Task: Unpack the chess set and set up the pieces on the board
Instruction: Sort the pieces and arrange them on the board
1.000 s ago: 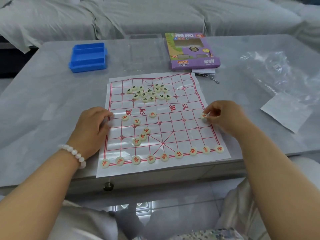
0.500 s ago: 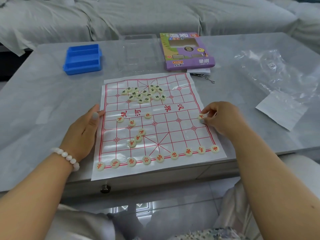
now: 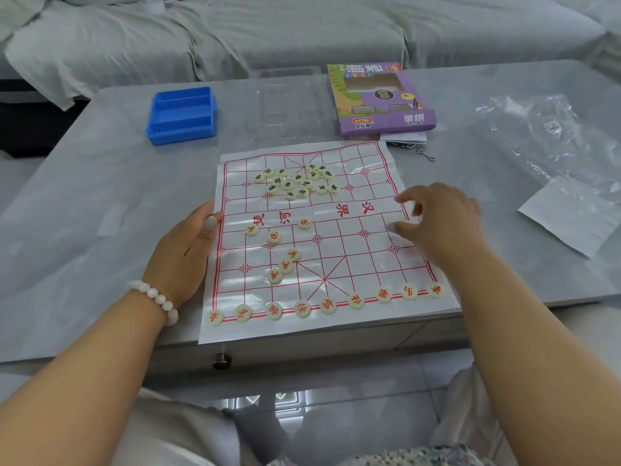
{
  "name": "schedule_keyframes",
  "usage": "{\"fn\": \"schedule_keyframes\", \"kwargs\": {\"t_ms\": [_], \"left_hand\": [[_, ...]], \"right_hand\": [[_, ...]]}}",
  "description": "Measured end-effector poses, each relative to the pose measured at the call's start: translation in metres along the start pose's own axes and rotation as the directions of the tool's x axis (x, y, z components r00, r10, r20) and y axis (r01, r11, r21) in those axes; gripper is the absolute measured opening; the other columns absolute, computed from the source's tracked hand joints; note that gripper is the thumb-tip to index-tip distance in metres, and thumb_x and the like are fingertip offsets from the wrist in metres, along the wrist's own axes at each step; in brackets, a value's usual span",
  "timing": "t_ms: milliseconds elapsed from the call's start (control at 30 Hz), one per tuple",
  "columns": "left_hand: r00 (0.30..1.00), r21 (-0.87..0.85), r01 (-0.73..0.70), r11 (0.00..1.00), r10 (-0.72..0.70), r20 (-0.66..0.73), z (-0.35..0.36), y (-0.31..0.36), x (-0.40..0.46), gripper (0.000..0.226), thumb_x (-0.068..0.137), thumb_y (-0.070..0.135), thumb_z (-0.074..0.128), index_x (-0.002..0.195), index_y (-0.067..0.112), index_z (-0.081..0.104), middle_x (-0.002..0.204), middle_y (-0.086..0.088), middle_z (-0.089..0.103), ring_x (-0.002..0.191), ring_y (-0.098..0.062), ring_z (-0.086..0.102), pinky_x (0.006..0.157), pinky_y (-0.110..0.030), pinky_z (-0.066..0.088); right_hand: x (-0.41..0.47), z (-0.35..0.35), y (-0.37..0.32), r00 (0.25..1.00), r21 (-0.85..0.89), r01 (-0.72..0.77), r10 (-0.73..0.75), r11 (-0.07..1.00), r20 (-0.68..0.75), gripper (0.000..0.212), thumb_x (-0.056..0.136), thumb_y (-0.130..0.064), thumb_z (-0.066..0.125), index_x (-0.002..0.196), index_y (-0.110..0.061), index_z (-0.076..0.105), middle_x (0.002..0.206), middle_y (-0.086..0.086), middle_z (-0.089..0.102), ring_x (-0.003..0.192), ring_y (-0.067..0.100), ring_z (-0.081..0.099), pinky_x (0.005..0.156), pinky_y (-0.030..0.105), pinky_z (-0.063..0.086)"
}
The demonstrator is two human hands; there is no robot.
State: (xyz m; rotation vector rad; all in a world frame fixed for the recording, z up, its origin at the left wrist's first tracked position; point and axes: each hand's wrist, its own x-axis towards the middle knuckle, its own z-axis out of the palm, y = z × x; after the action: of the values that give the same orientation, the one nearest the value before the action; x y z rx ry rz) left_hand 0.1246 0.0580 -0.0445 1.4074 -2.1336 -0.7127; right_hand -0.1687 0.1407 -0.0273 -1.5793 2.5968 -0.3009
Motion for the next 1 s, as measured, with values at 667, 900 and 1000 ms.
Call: {"fn": "schedule_keyframes", "kwargs": {"t_ms": [667,900,1000], "left_hand": [[1.000,-0.001,0.019,1.000,-0.019,0.009,-0.004,0.003,0.000,0.047,0.098,0.036,0.024,0.137,0.017,0.041,0.125,0.011,0.046,0.113,-0.006,0.042,0.081,-0.004,0.023],[1.000,0.021,0.016,1.000,-0.016,0.010,-0.001,0.000,0.001,0.049,0.097,0.038,0.023,0.136,0.016,0.041,0.138,-0.001,0.048,0.125,-0.022,0.046,0.090,-0.017,0.027],[1.000,0.018,0.016,1.000,-0.016,0.002,-0.001,0.001,0.000,0.049,0.097,0.038,0.024,0.136,0.015,0.042,0.137,-0.002,0.048,0.119,-0.016,0.047,0.087,-0.012,0.027]], "right_hand": [[-0.010,0.033,-0.092,0.853,0.199,0.426,-0.465,0.882,0.237,0.026,0.082,-0.034,0.069,0.108,-0.034,0.066,0.097,-0.010,0.058,0.088,0.009,0.052,0.082,0.028,0.046],[0.006,0.004,-0.027,0.974,0.095,0.123,-0.138,0.988,0.179,0.024,0.086,-0.032,0.064,0.110,-0.030,0.065,0.102,-0.008,0.066,0.095,0.014,0.058,0.098,0.038,0.044],[0.009,0.007,-0.019,0.974,0.067,0.077,-0.089,0.995,0.209,0.028,0.084,-0.036,0.067,0.111,-0.030,0.065,0.100,-0.007,0.065,0.092,0.014,0.056,0.098,0.039,0.044]]}}
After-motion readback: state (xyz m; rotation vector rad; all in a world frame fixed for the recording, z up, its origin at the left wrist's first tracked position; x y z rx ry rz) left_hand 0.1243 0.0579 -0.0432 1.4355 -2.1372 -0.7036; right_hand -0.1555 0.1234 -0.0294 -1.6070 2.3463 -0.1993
